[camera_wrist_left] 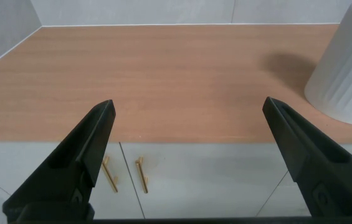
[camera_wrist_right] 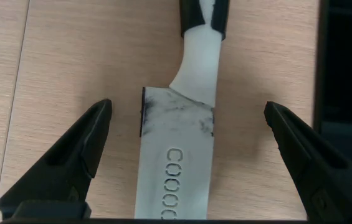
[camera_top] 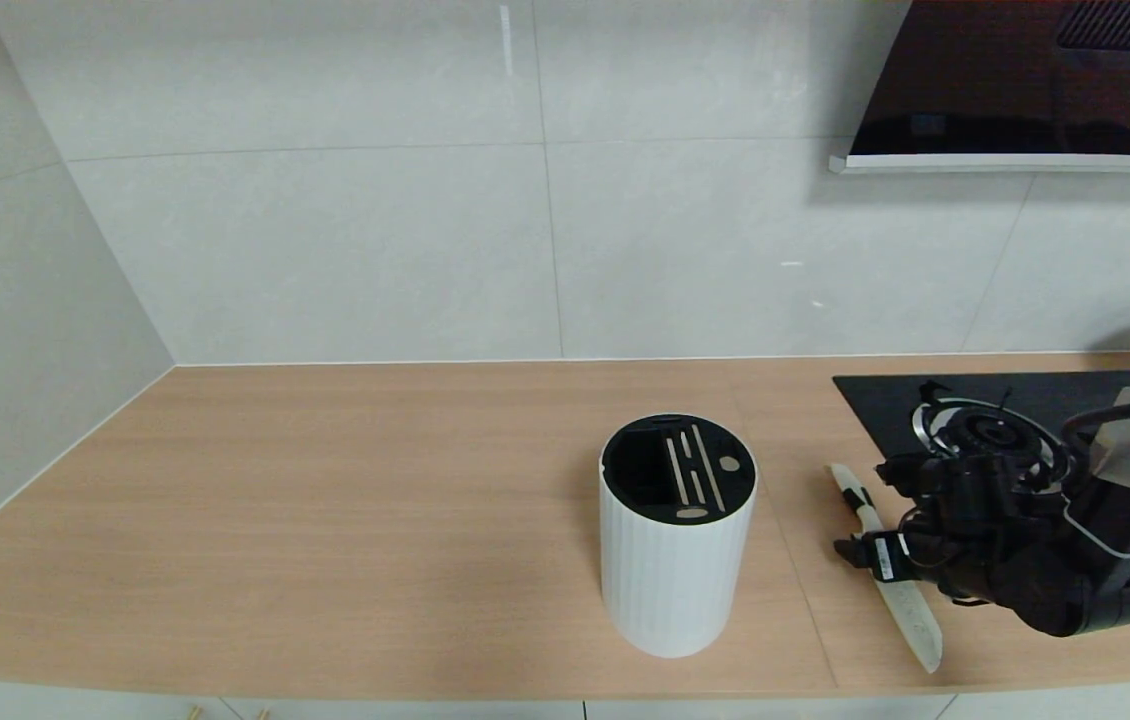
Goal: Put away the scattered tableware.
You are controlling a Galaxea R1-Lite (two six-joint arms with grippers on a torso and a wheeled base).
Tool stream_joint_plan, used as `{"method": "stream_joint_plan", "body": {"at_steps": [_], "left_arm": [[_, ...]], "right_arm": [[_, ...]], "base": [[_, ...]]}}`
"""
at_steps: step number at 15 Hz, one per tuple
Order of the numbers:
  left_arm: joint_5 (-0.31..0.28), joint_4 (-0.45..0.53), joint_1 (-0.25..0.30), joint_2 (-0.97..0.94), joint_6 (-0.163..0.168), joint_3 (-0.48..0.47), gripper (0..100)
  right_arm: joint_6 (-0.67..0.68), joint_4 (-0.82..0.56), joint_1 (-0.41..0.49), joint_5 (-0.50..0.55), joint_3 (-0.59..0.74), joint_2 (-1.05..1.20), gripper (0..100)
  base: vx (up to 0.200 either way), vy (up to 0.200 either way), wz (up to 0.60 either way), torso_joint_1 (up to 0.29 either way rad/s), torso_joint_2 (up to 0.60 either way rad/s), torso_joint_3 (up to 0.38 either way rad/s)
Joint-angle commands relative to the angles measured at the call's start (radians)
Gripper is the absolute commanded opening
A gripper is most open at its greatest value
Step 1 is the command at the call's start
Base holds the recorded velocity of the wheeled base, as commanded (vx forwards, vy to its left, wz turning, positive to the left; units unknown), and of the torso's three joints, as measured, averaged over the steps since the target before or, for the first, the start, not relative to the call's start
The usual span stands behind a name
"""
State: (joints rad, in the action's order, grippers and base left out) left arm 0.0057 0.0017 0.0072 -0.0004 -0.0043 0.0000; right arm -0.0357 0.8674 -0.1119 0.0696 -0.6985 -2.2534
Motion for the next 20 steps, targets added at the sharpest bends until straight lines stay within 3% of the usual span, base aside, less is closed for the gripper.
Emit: {"method": "stream_joint_plan", "body": {"at_steps": [1, 4, 5, 15, 17, 20], "left_arm": [[0.0, 0.0, 0.0, 0.0, 0.0, 0.0, 100], [0.0, 0.0, 0.0, 0.0, 0.0, 0.0, 100], [0.0, 0.0, 0.0, 0.0, 0.0, 0.0, 100], [0.0, 0.0, 0.0, 0.0, 0.0, 0.0, 100], [0.0, 0.0, 0.0, 0.0, 0.0, 0.0, 100], [0.0, 0.0, 0.0, 0.0, 0.0, 0.0, 100]], "right_arm": [[0.0, 0.01, 0.0, 0.001, 0.001, -0.005, 100], [0.0, 0.012, 0.0, 0.001, 0.001, -0.009, 100], [0.0, 0.012, -0.002, 0.001, 0.002, -0.009, 0], [-0.003, 0.012, -0.005, 0.007, 0.01, 0.008, 0], [0.0, 0.012, -0.005, 0.064, 0.011, 0.084, 0], [0.004, 0.013, -0.02, 0.067, 0.042, 0.175, 0]], "base": [[0.0, 0.0, 0.0, 0.0, 0.0, 0.0], [0.0, 0.0, 0.0, 0.0, 0.0, 0.0], [0.0, 0.0, 0.0, 0.0, 0.0, 0.0], [0.0, 0.0, 0.0, 0.0, 0.0, 0.0], [0.0, 0.0, 0.0, 0.0, 0.0, 0.0], [0.0, 0.0, 0.0, 0.0, 0.0, 0.0]]}}
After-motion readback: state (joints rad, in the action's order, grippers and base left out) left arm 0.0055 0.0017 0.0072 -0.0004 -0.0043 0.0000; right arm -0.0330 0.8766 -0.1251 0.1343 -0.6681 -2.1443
